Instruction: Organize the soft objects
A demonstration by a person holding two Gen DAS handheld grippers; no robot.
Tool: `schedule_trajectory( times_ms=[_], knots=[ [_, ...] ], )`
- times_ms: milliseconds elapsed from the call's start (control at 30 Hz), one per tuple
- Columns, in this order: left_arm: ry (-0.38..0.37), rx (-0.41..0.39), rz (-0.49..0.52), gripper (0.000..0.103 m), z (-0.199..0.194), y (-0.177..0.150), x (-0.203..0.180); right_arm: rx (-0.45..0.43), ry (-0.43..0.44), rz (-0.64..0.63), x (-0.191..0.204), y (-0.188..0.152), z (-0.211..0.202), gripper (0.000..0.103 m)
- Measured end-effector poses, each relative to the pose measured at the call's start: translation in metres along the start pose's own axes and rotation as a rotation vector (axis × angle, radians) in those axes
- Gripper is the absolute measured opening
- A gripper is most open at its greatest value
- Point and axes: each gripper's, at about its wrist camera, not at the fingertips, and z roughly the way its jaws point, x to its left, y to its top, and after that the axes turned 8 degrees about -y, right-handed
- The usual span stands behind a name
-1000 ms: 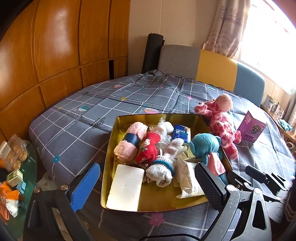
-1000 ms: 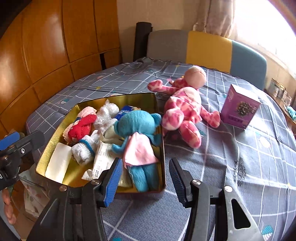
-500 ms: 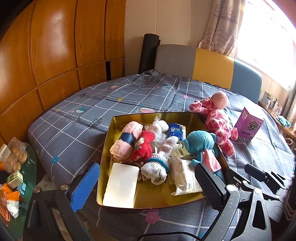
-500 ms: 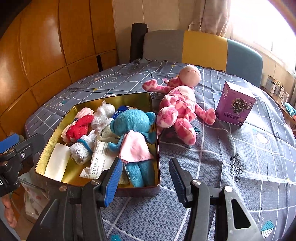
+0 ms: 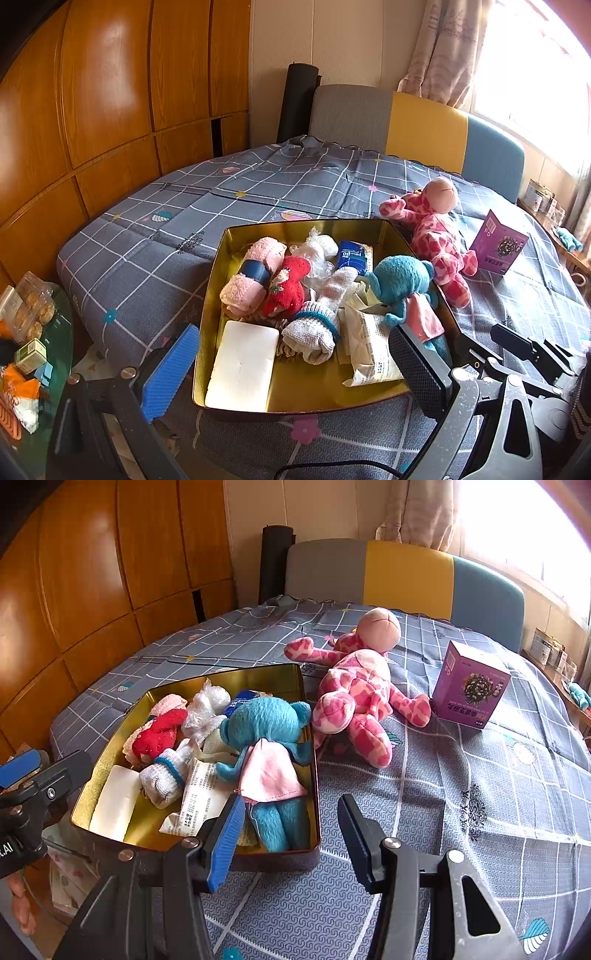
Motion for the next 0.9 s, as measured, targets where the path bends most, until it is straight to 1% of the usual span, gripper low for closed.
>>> schedule_trajectory(
  times_ms=[167,300,533,667,733,767,900],
  knots=[
    [-0.006,-0.005,-0.011,0.103,-0.001,0.001,0.001,0.002,-0.001,0.002,0.000,0.000,0.000,0.053],
    [0.011,-0.007,-0.007,0.103,-0.002,0.001,0.000,0.004,-0.002,0.004,-0.001,-0.001,0.000,0.053],
    [0.045,0.017,-0.004,0.103,0.002,0.000,-0.003,0.002,-0.004,0.006,-0.002,-0.002,0.000,0.053],
    [0.044,0.020,-0.015,0.103,0.004,-0.003,-0.003,0.004,-0.008,0.010,-0.004,-0.003,0.000,0.053],
    [0.065,0.004,-0.001,0.102,0.003,-0.004,-0.005,0.006,-0.009,0.014,-0.005,-0.004,0.000,0.053],
    [0.072,-0.003,0.005,0.099,0.003,-0.004,-0.006,0.007,-0.009,0.016,-0.006,-0.004,0.000,0.053],
    [0.072,-0.011,0.016,0.097,0.002,-0.003,-0.007,0.012,-0.012,0.031,-0.010,-0.005,0.001,0.053]
  ],
)
